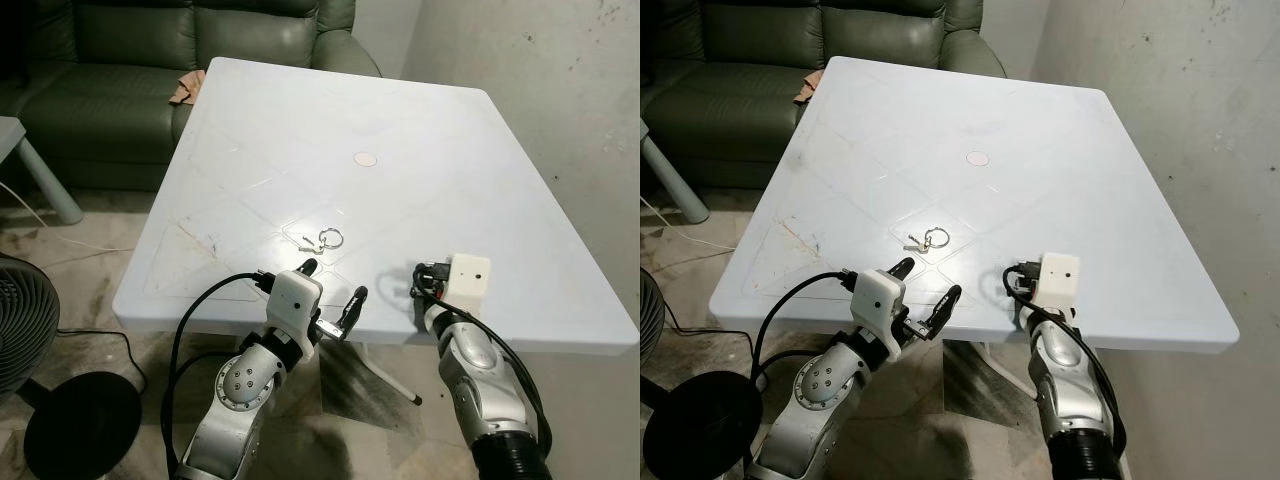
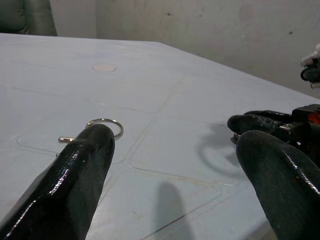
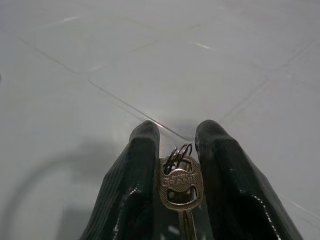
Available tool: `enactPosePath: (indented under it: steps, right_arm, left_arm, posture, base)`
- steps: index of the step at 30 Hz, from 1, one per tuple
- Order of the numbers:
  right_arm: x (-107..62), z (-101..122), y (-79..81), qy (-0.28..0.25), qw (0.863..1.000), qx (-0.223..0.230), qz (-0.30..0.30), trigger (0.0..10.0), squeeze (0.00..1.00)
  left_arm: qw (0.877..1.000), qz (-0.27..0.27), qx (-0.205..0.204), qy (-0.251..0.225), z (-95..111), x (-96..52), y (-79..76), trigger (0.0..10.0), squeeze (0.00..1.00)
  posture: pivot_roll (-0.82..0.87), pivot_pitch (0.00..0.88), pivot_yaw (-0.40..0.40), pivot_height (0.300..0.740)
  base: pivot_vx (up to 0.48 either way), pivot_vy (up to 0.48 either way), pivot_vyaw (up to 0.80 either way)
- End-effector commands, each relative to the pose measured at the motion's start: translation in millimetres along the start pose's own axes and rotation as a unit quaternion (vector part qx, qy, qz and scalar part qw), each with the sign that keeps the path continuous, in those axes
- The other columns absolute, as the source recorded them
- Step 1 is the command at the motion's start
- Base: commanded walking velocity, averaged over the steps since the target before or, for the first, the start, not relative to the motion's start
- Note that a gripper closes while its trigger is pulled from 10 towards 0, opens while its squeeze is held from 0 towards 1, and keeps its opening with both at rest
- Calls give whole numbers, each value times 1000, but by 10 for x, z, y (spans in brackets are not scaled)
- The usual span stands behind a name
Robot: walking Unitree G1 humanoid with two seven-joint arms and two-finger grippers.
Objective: Hang keys on a hook
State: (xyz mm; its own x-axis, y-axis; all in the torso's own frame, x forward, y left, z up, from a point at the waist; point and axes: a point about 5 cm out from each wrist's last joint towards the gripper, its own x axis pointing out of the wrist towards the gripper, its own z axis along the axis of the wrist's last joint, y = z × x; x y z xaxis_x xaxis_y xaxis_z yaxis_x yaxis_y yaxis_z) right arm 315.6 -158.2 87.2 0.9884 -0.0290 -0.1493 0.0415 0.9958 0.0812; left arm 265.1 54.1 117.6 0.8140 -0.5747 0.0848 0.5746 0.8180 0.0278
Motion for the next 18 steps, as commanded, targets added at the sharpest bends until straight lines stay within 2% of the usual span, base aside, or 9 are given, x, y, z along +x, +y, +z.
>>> enactPosePath:
  steps: [1, 5, 10, 11, 12, 14, 15, 16, 18]
  right_arm:
    - [-12, 33, -37, -6, 1000, 6, -1, 10000, 0]
    - [-17, 76, -36, -19, 1000, 24, 3, 10000, 0]
    - [-33, 56, -45, -14, 1000, 4, 7, 10000, 0]
    - [-42, 37, -54, -10, 1000, 1, 8, 9333, 0]
    - [-42, 37, -54, -10, 1000, 1, 8, 9333, 0]
    - [-52, 25, -71, -9, 1000, 0, 3, 7294, 0]
    - [-52, 25, -71, -9, 1000, 0, 3, 7294, 0]
    - [-54, 26, -72, -10, 1000, -2, 3, 431, 0]
    - [-63, 25, -82, -11, 1000, -1, -7, 0, 0]
  left_arm:
    - [1000, -9, -2, -4, 15, 27, -49, 10000, 0]
    - [1000, -9, -2, -4, 14, 24, -50, 10000, 0]
    - [1000, -9, -1, -4, 15, 22, -49, 10000, 0]
    - [1000, -10, -1, -4, 15, 21, -49, 10000, 0]
    - [1000, -10, -1, -4, 15, 21, -49, 10000, 0]
    - [1000, -10, -1, -3, 14, 22, -50, 10000, 0]
    - [1000, -10, -1, -3, 14, 22, -50, 10000, 0]
    - [1000, -10, -1, -3, 14, 22, -49, 10000, 0]
    - [1000, -10, -1, -4, 15, 22, -47, 10000, 0]
  posture:
    - [14, 127, -111, 740]
    - [12, 127, -111, 740]
    - [11, 128, -109, 740]
    - [11, 128, -109, 740]
    - [11, 128, -109, 740]
    - [11, 128, -109, 740]
    - [11, 128, -109, 740]
    - [11, 129, -107, 740]
    - [11, 129, -107, 740]
  base:
    - [0, 0, 0]
    - [0, 0, 0]
    - [0, 0, 0]
    - [0, 0, 0]
    - [0, 0, 0]
    - [0, 0, 0]
    - [0, 0, 0]
    - [0, 0, 0]
    - [0, 0, 0]
